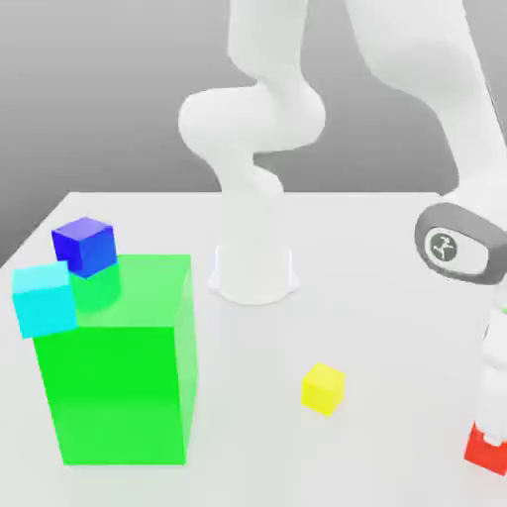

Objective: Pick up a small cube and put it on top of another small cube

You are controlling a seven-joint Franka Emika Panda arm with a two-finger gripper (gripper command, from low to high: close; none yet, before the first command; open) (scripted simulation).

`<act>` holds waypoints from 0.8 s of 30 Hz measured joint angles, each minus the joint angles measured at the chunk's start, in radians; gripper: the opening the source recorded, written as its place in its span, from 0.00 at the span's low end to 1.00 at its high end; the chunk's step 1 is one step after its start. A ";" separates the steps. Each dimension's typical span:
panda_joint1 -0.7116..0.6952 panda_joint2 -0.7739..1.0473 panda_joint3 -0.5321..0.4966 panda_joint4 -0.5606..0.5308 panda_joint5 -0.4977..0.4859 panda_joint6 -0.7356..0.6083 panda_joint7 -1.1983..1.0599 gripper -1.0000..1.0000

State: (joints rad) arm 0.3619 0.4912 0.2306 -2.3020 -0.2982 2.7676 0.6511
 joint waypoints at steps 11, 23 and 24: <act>-0.039 -0.113 0.053 -0.027 0.065 -0.085 -0.049 0.00; -0.383 -0.545 -0.170 -0.121 0.153 -0.414 0.284 0.00; -0.407 -0.581 -0.181 -0.129 0.157 -0.441 0.318 0.00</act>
State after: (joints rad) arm -0.0451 -0.0902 0.0500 -2.4310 -0.1409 2.3263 0.9688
